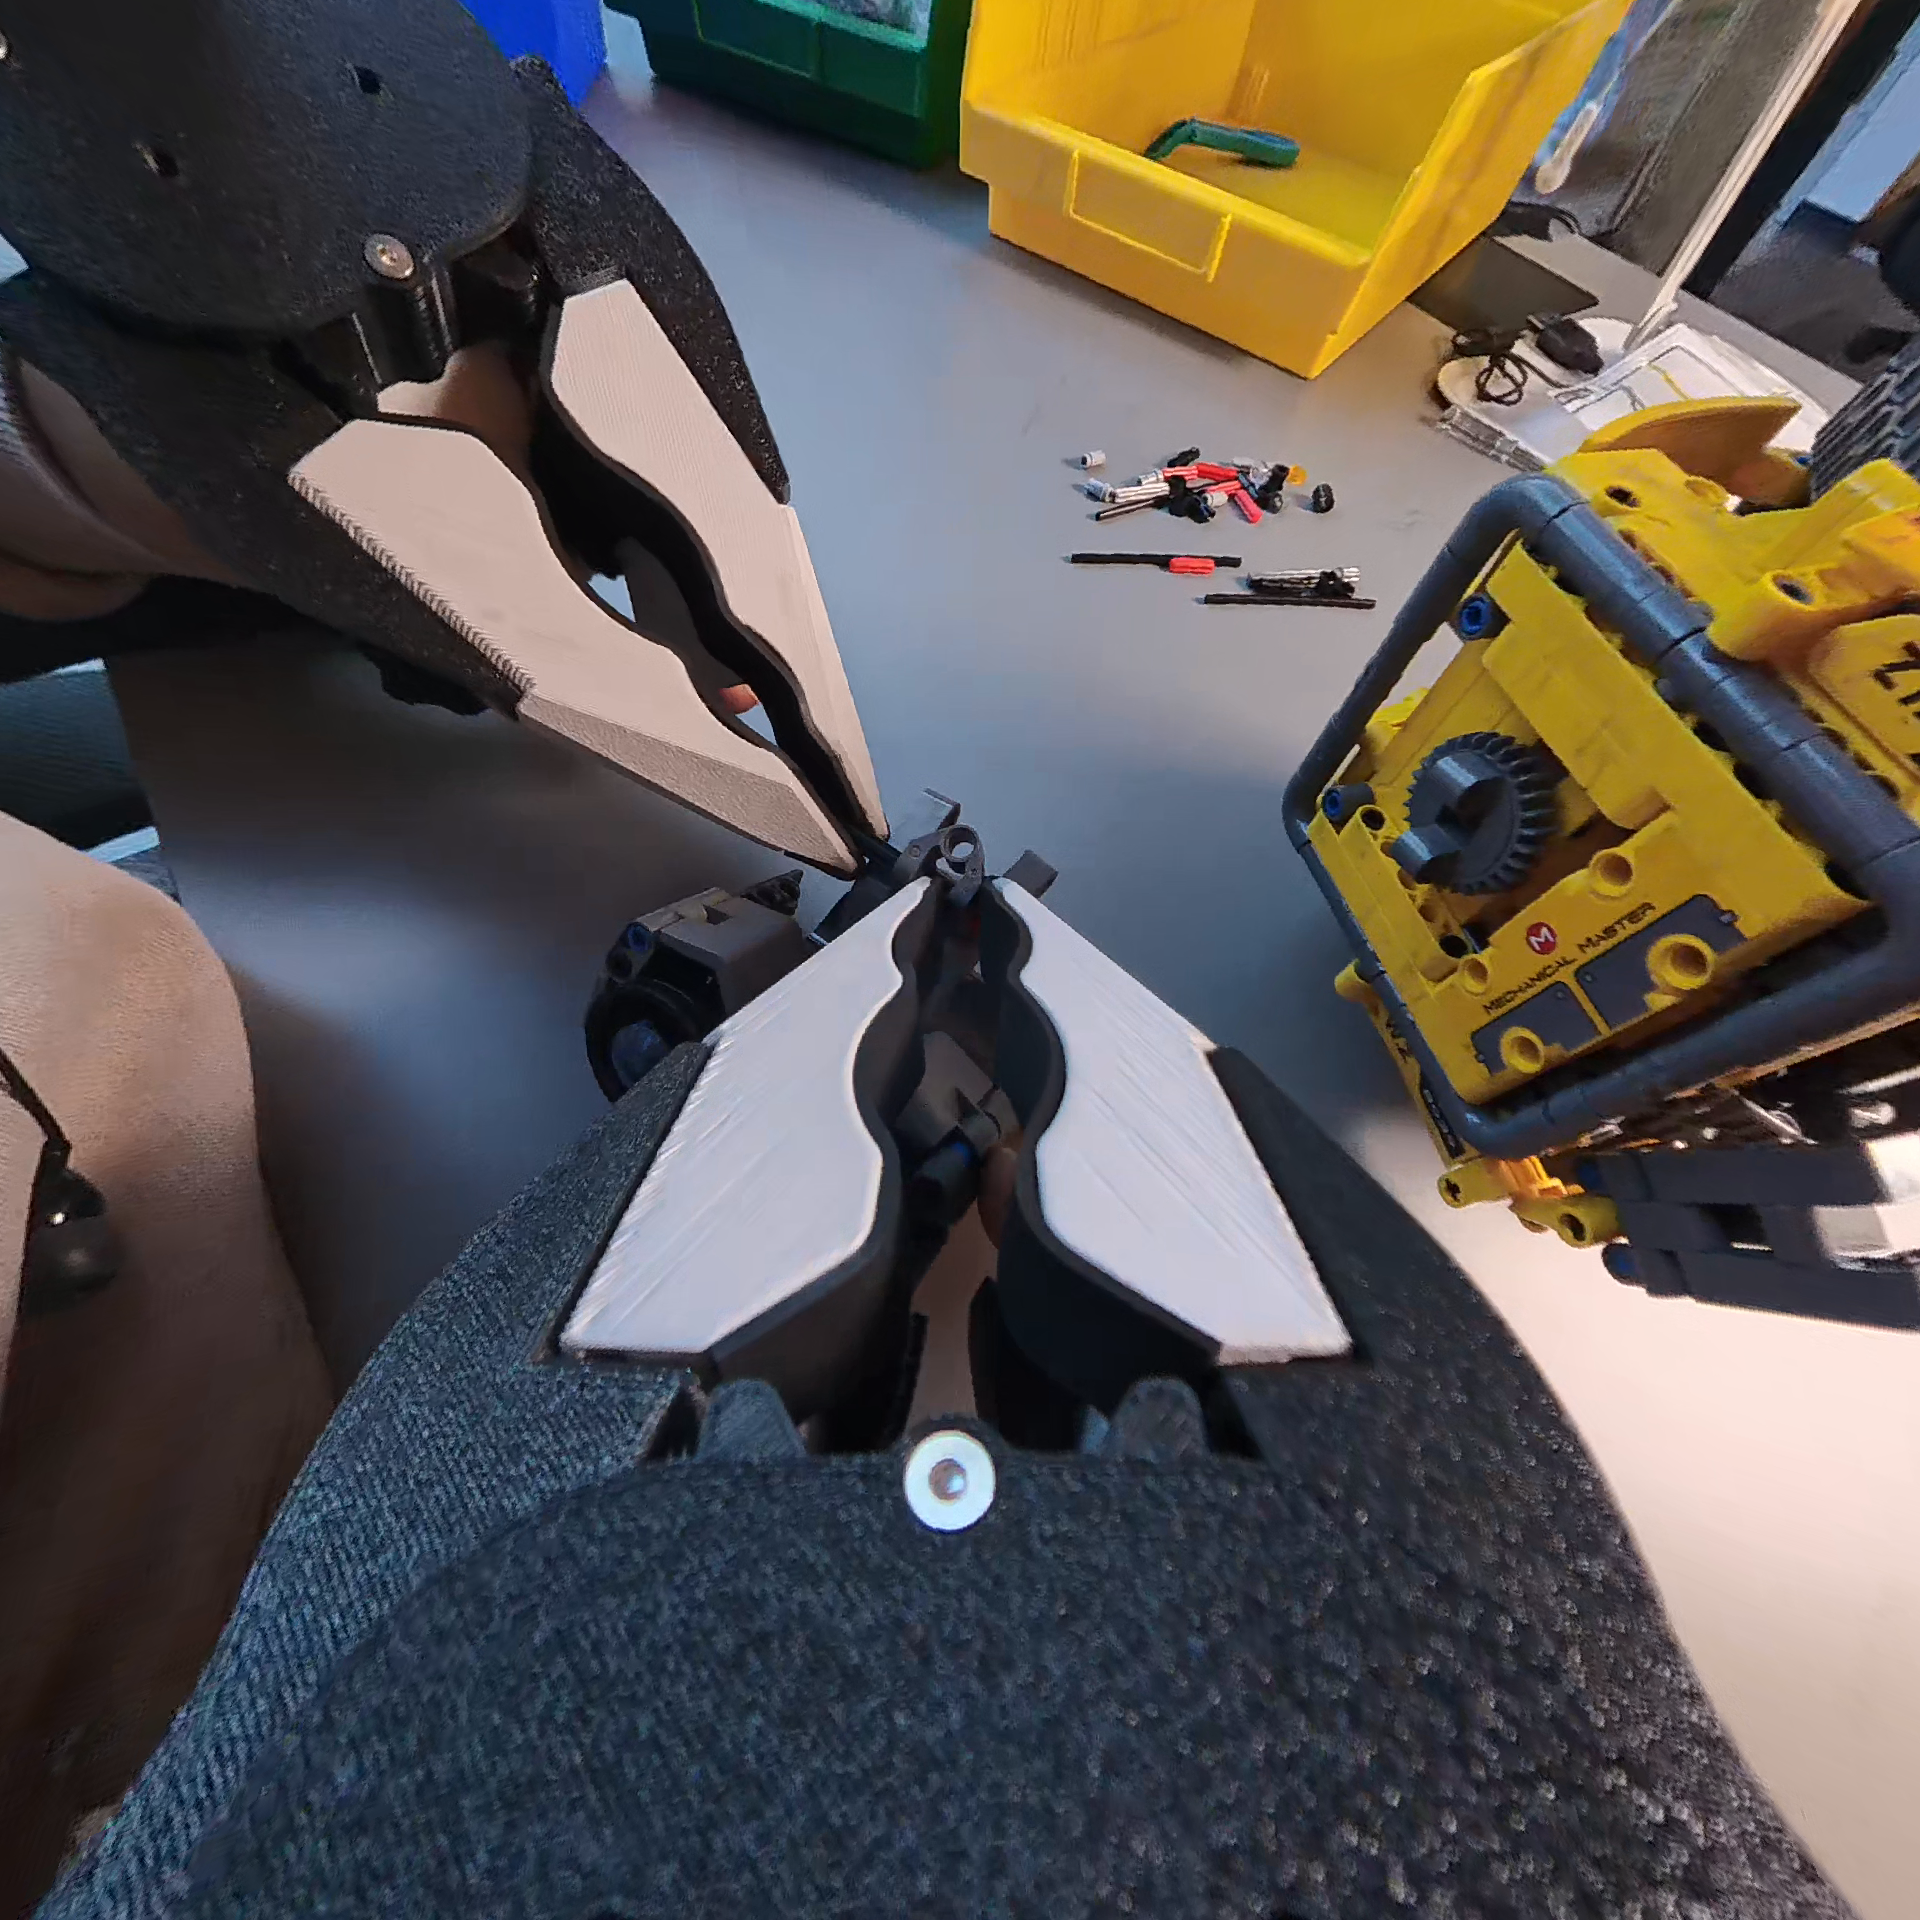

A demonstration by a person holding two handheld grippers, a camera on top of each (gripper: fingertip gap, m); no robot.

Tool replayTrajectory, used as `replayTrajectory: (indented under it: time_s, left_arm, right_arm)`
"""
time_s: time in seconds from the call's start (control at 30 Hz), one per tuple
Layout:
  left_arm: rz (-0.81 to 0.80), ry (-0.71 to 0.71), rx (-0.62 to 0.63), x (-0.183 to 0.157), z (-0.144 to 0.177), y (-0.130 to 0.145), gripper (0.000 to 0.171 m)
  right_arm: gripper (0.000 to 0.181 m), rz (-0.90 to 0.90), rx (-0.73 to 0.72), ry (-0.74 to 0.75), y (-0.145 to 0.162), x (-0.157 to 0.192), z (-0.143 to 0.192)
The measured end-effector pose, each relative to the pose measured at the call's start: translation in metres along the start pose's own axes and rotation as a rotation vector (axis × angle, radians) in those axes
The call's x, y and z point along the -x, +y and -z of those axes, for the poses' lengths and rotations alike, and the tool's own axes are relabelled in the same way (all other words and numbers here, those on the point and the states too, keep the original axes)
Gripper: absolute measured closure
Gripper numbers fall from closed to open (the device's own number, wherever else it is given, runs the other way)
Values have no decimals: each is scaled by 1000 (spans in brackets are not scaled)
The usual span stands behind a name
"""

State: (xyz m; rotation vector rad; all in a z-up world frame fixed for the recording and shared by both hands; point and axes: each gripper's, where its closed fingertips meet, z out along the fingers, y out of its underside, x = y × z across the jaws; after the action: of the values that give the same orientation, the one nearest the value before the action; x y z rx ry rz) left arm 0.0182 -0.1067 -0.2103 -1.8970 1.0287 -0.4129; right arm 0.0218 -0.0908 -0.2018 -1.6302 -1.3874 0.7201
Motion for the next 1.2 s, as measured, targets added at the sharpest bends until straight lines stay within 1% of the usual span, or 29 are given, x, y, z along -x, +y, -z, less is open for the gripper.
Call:
replayTrajectory:
  time_s: [0.2, 0.3, 0.43, 0.5, 0.53, 0.57, 0.63, 0.7, 0.77, 0.83, 0.9, 0.97, 1.03, 1.1, 1.13, 1.2]
  left_arm:
    - [-11, -12, 2, 1, -3, -1, 171]
    - [3, 3, 7, 0, -1, 1, 170]
    - [-75, 22, 27, 0, 9, 9, 166]
    - [-112, 29, 33, 0, 18, 15, 167]
    - [-116, 40, 31, -2, 21, 17, 171]
    - [-120, 44, 21, -2, 22, 18, 170]
    - [-126, 101, -17, -9, 24, 16, 169]
    - [-158, 142, -36, -14, 26, 14, 168]
    - [-168, 189, -59, -18, 27, 14, 162]
    - [-151, 214, -84, -17, 30, 12, 152]
    - [-152, 249, -107, -20, 31, 10, 147]
    - [-171, 243, -115, -19, 29, 11, 133]
    - [-149, 262, -129, -20, 28, 10, 118]
    - [-123, 294, -142, -22, 28, 7, 107]
    - [-107, 330, -141, -25, 28, 7, 95]
    - [-79, 380, -123, -31, 26, 8, 89]
  right_arm:
    - [178, -12, -13, 8, 1, -2, 2]
    - [176, -16, -29, -3, 1, -4, 3]
    - [176, -2, -46, -31, 1, -7, 3]
    - [176, 2, -57, -64, 2, -8, 4]
    - [175, 1, -66, -104, 1, -5, 5]
    - [175, 6, -72, -129, 1, -3, 4]
    - [175, 29, -82, -172, 0, -1, 2]
    - [175, 9, -86, -245, -1, 0, 1]
    - [174, 2, -90, -336, -2, 6, 1]
    - [174, 21, -94, -396, -4, 10, 1]
    - [174, 47, -82, -450, -5, 14, -1]
    - [174, 93, -70, -501, -4, 19, -2]
    - [174, 111, -74, -559, -5, 24, -1]
    - [175, 119, -84, -605, -6, 29, 0]
    - [175, 128, -84, -614, -6, 29, -1]
    - [175, 149, -98, -648, -6, 33, 1]
